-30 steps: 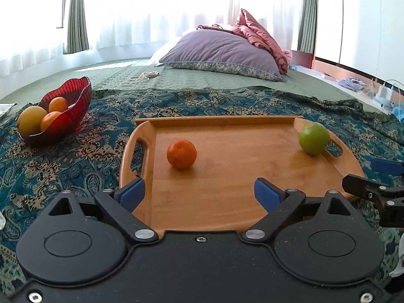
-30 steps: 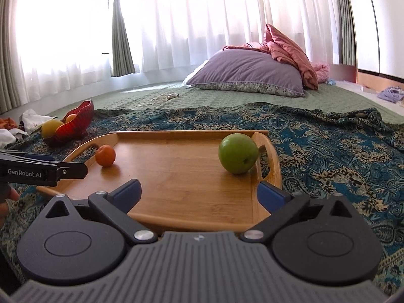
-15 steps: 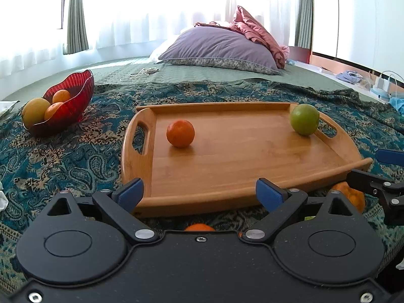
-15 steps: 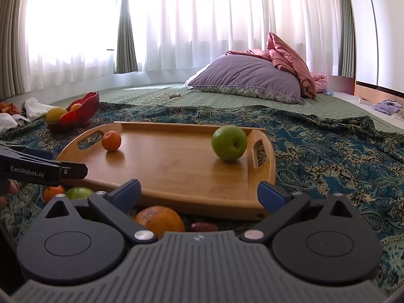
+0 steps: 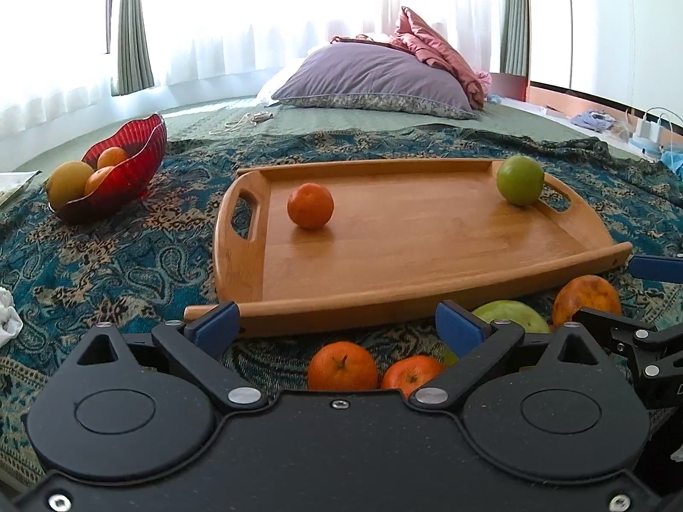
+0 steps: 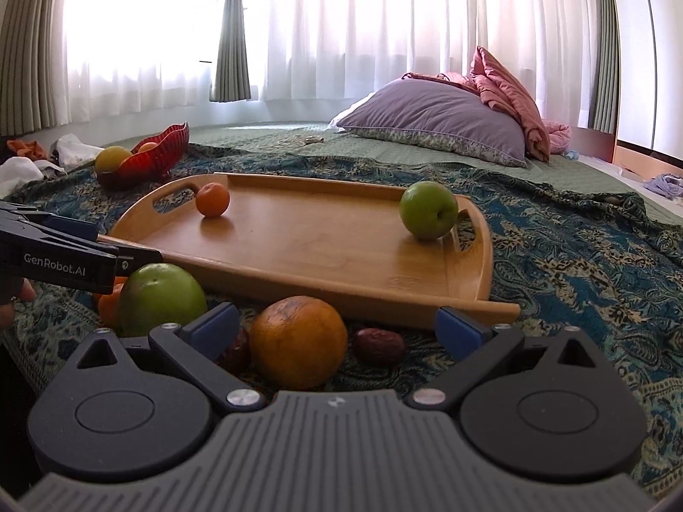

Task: Organize fruits
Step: 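Withdraw both tools and lower them toward the remaining fruit row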

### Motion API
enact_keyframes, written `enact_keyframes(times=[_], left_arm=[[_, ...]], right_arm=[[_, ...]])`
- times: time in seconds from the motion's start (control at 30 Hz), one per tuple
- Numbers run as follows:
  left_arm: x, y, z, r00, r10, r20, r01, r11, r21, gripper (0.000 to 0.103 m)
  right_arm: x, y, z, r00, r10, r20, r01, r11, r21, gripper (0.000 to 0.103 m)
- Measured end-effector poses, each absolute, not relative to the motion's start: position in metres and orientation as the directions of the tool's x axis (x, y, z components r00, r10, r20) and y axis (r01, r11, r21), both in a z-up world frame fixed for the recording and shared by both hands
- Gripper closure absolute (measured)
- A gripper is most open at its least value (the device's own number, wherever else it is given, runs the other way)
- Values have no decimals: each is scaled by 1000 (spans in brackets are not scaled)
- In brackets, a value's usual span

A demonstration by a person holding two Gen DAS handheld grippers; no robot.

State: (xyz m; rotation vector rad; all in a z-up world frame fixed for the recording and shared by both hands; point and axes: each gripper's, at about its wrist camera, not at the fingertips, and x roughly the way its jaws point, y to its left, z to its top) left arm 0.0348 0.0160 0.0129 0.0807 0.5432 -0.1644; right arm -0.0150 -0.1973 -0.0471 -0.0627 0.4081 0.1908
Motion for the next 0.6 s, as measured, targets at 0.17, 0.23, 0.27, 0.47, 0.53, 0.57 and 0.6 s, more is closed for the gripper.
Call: enact_keyframes(times=[0.17,0.23,0.27,0.47,0.53,0.57,0.6], left_arm=[[30,19,10,842,-134,-523,175,984,30,5],[28,20,8,841,-133,-524,175,984,31,5],[27,20,8,840,-134,-525,176,984,31,6],[22,21,8,837,-163,-522,195,981,7,20],[20,20,8,836,-168,-522,197,980,1,24],[19,19,8,836,-169,-523,196,981,-3,25],[17,19,9,835,-170,-523,195,981,-7,27]], right_arm=[[-15,-193,-50,894,183,-408,-213,977,-29,0],[-16,-190,-51,892,187,-412,-222,974,-38,0],[-16,-188,-52,891,188,-413,-226,973,-45,0],[-18,-177,-51,898,190,-397,-241,967,-82,8],[-19,-175,-51,897,196,-396,-248,965,-84,12],[-19,-174,-51,896,201,-397,-253,964,-82,13],[-19,-174,-51,894,206,-399,-258,963,-80,15]])
